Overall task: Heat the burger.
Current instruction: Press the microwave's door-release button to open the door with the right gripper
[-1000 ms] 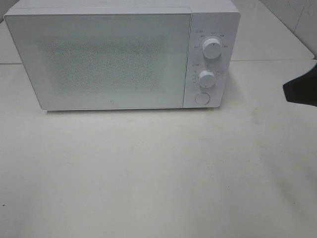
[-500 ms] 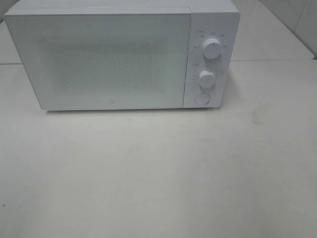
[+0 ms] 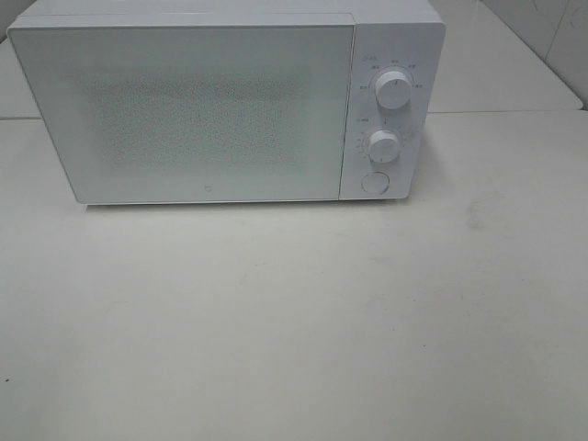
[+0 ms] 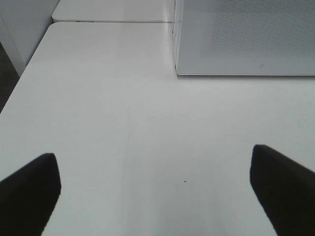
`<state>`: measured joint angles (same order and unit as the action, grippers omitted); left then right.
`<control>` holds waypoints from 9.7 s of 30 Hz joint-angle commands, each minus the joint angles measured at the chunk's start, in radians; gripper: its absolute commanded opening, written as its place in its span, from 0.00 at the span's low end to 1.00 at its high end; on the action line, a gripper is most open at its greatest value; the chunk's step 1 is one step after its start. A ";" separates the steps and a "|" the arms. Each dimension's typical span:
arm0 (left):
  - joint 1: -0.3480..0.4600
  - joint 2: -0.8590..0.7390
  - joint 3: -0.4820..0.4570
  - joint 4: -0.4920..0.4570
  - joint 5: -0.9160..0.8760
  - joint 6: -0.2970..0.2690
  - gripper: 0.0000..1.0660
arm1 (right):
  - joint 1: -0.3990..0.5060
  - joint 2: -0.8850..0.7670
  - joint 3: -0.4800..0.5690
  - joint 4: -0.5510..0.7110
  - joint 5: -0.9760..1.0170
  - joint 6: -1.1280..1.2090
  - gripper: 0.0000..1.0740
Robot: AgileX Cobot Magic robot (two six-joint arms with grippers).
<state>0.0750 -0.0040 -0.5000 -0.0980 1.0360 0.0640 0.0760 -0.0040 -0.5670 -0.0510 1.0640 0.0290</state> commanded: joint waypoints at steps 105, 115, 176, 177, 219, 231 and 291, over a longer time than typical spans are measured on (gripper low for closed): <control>-0.006 -0.023 0.003 -0.005 -0.008 -0.004 0.92 | 0.571 1.685 0.224 0.694 -2.334 -0.295 0.69; -0.006 -0.023 0.003 -0.005 -0.008 -0.004 0.92 | 0.648 1.762 0.224 0.740 -2.345 -0.291 0.69; -0.006 -0.023 0.003 -0.005 -0.008 -0.004 0.92 | 0.646 1.809 0.139 0.726 -2.055 1.391 0.00; -0.006 -0.023 0.003 -0.005 -0.008 -0.004 0.92 | 0.637 1.832 0.113 0.707 -2.050 1.391 0.00; -0.006 -0.023 0.003 -0.004 -0.008 -0.004 0.92 | 0.378 2.085 -0.215 0.440 -1.931 1.408 0.00; -0.006 -0.023 0.003 -0.003 -0.008 -0.003 0.92 | 0.356 2.090 -0.238 0.455 -1.929 1.405 0.00; -0.006 -0.023 0.003 -0.003 -0.008 -0.003 0.92 | 0.404 2.115 -0.309 0.610 -1.969 1.319 0.00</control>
<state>0.0750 -0.0040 -0.5000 -0.0980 1.0360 0.0640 0.4810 2.1300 -0.8680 0.5790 -0.8470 1.3630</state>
